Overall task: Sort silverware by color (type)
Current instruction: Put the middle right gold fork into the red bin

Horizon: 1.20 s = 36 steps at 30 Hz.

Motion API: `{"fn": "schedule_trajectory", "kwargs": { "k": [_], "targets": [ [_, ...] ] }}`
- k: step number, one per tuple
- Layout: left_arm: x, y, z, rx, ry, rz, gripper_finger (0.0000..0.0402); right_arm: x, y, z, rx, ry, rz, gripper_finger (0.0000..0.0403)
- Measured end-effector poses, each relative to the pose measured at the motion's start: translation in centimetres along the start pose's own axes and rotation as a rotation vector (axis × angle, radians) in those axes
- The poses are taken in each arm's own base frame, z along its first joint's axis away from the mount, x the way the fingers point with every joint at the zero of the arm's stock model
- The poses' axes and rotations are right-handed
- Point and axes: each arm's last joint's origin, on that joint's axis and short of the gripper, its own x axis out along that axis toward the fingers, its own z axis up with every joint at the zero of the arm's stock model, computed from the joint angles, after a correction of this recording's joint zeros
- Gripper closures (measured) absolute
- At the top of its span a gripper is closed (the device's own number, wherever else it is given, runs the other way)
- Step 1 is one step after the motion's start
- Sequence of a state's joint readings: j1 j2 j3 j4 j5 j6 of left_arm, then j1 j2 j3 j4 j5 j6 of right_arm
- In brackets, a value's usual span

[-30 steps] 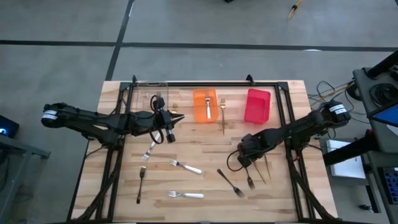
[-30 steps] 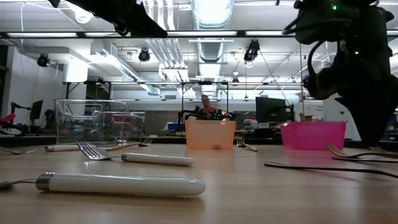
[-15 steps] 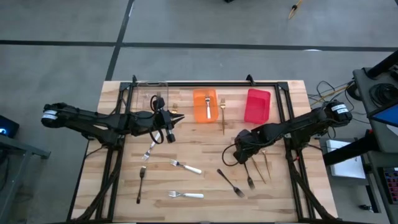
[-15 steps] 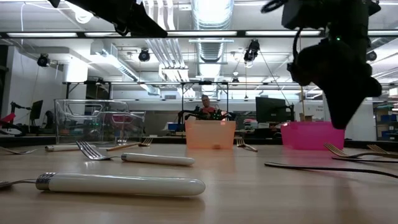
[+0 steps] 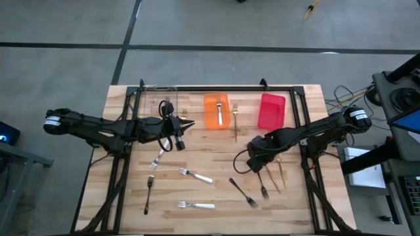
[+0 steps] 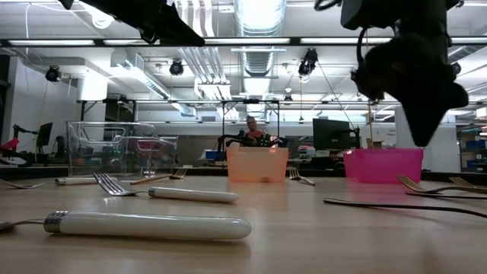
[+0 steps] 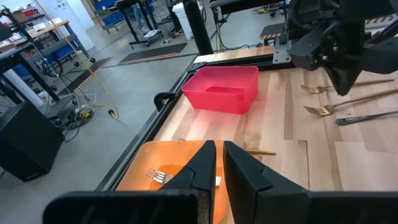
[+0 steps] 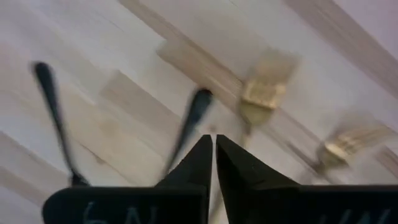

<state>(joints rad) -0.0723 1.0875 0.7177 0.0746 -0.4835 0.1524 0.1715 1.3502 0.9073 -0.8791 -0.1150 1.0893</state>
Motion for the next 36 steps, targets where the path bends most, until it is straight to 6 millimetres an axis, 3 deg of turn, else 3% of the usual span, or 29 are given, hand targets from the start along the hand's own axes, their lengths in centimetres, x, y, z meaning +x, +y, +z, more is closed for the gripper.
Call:
{"fn": "schedule_trajectory", "kwargs": {
  "k": [7, 19, 30, 36],
  "targets": [
    [0.0, 0.0, 0.0, 0.0, 0.0, 0.0, 0.0388, 0.3, -0.7, -0.5, 0.001, 0.06, -0.045, 0.0325],
    [0.0, 0.0, 0.0, 0.003, 0.0, 0.0, 0.0388, 3.1, -1.4, -1.9, -0.027, 0.08, -0.046, 0.0212],
    [0.0, 0.0, 0.0, 0.004, 0.0, 0.0, 0.0388, 6.0, -1.0, -1.5, -0.044, 0.106, -0.111, 0.021],
    [0.0, 0.0, 0.0, 0.004, 0.0, 0.0, 0.0388, 6.5, -1.1, -1.4, -0.036, 0.103, -0.144, 0.0254]
  ]
}}
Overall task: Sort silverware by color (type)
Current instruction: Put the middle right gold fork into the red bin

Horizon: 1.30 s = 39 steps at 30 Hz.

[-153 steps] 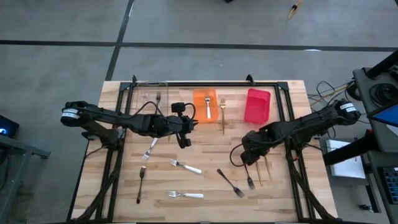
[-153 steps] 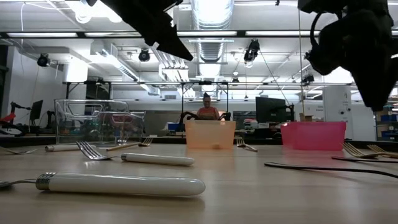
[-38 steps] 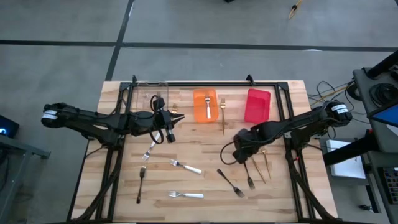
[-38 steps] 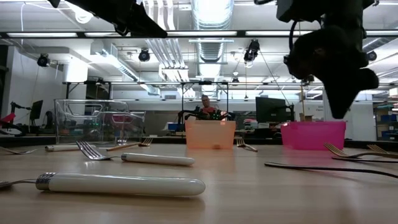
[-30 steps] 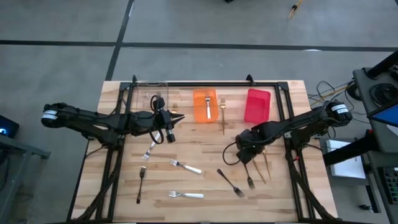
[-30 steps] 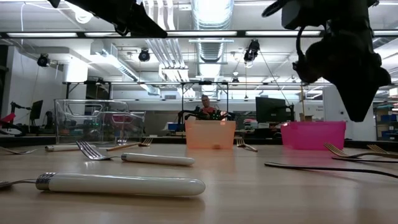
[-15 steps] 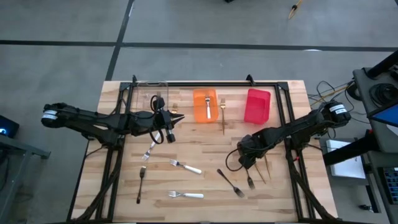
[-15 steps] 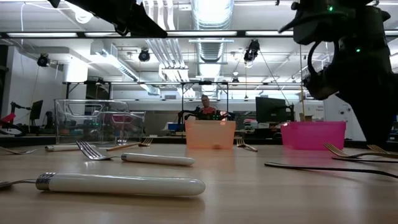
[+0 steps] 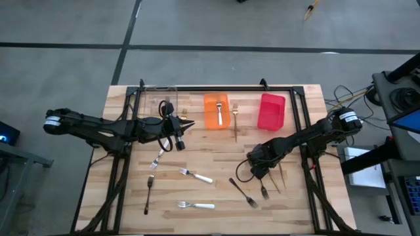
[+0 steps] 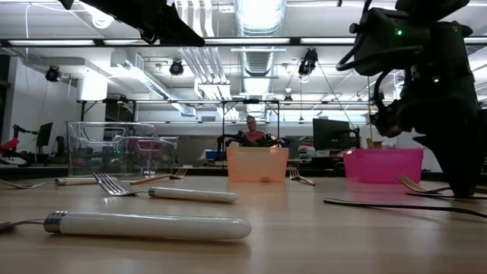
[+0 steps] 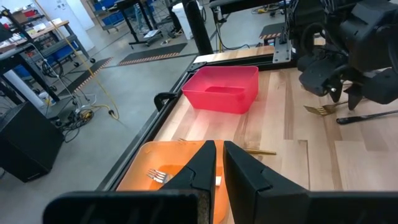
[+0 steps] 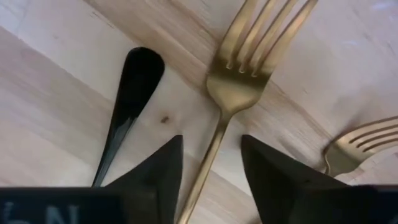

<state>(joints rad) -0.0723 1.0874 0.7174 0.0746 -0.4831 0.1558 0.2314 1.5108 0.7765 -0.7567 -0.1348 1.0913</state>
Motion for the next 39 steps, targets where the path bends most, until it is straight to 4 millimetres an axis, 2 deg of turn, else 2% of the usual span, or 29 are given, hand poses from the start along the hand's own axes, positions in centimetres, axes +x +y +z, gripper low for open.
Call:
{"fn": "schedule_trajectory", "kwargs": {
  "k": [8, 13, 24, 32, 39],
  "targets": [
    [0.0, 0.0, 0.0, 0.0, 0.0, 0.0, 0.0388, -0.1, 0.1, 0.1, 0.023, -0.008, 0.006, 0.0345],
    [0.0, 0.0, 0.0, 0.0, 0.0, 0.0, 0.0388, -0.1, 0.2, 0.1, 0.031, -0.012, 0.015, 0.0386],
    [0.0, 0.0, 0.0, 0.0, 0.0, 0.0, 0.0388, -0.7, 0.0, 0.1, 0.037, -0.019, 0.043, 0.0392],
    [0.0, 0.0, 0.0, 0.003, 0.0, 0.003, 0.0388, -3.3, -0.9, 0.5, 0.056, -0.085, 0.135, 0.0393],
    [0.0, 0.0, 0.0, 0.003, 0.0, 0.004, 0.0388, -5.5, -1.9, 1.6, 0.076, -0.184, 0.253, 0.0392]
  ]
}}
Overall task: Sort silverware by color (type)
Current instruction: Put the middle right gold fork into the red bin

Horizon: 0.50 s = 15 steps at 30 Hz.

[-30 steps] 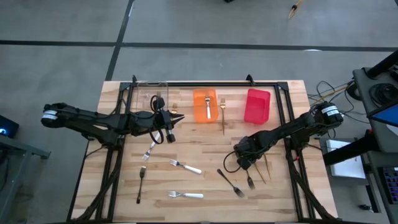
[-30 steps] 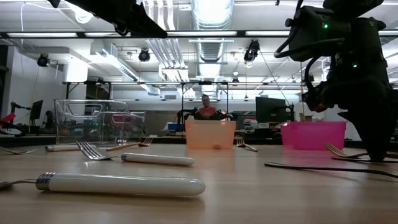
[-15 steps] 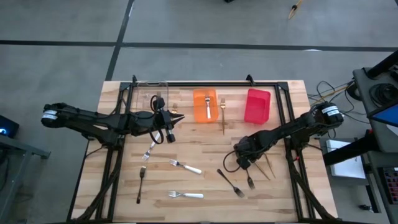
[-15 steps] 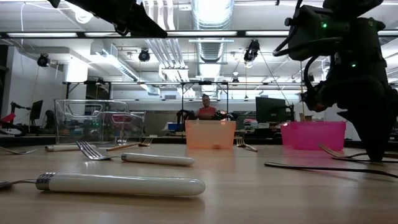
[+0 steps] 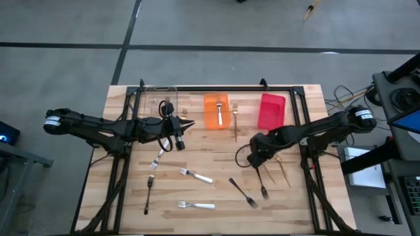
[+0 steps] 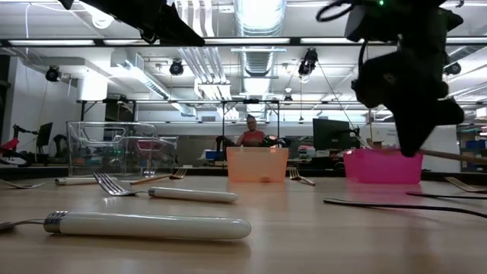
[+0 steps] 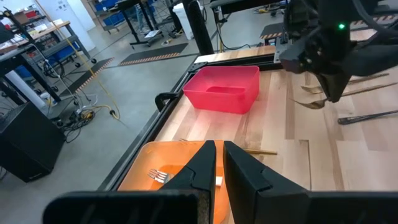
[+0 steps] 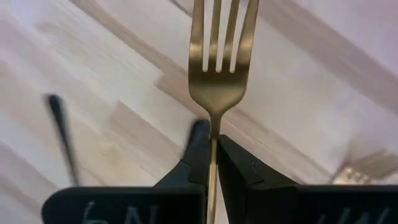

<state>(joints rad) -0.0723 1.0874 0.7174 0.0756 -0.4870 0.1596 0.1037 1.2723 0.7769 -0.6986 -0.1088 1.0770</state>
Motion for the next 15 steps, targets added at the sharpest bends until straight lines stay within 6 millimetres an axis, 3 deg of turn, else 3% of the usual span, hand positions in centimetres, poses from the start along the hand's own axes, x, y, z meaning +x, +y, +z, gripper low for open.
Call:
{"fn": "schedule_trajectory", "kwargs": {
  "k": [9, 15],
  "targets": [
    [0.0, 0.0, 0.0, 0.0, 0.0, 0.001, 0.0388, -2.2, -0.2, 2.5, 0.0, -0.116, 0.143, 0.0391],
    [0.0, 0.0, 0.0, 0.007, 0.0, 0.0, 0.0388, -5.2, 1.4, 4.7, -0.061, -0.198, 0.213, 0.0391]
  ]
}}
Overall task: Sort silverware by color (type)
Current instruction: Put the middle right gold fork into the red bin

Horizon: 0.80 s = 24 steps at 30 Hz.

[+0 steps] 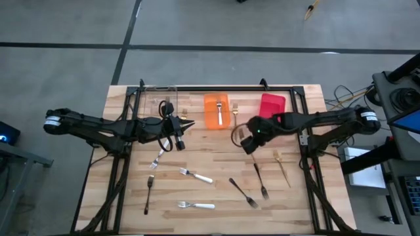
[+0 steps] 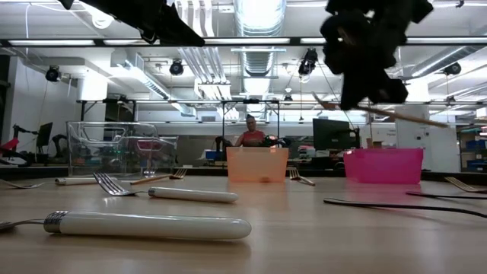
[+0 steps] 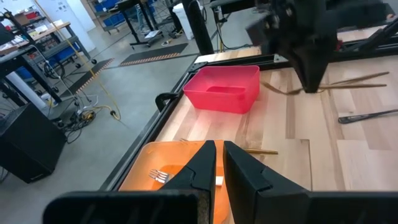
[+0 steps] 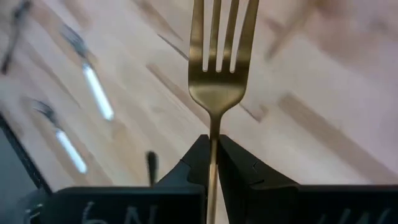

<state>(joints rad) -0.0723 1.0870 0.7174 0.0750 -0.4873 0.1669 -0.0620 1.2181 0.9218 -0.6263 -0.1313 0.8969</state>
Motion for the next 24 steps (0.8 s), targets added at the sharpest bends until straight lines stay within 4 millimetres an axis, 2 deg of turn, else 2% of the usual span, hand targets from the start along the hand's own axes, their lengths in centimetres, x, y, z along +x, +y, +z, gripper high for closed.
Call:
{"fn": "schedule_trajectory", "kwargs": {
  "k": [6, 11, 16, 24],
  "targets": [
    [0.0, 0.0, 0.0, 0.0, -0.001, 0.0, 0.0388, -2.9, 1.4, 3.2, -0.048, -0.091, 0.039, 0.039],
    [0.0, 0.0, 0.0, -0.002, -0.004, 0.001, 0.0388, -5.3, 1.0, 5.3, -0.025, -0.118, -0.002, 0.039],
    [0.0, 0.0, 0.0, -0.002, -0.004, 0.001, 0.0388, -7.1, -1.1, 6.9, 0.057, -0.077, -0.104, 0.039],
    [0.0, 0.0, 0.1, -0.004, -0.007, 0.001, 0.0388, -7.5, -6.3, 9.1, 0.201, 0.081, -0.156, 0.039]
  ]
}}
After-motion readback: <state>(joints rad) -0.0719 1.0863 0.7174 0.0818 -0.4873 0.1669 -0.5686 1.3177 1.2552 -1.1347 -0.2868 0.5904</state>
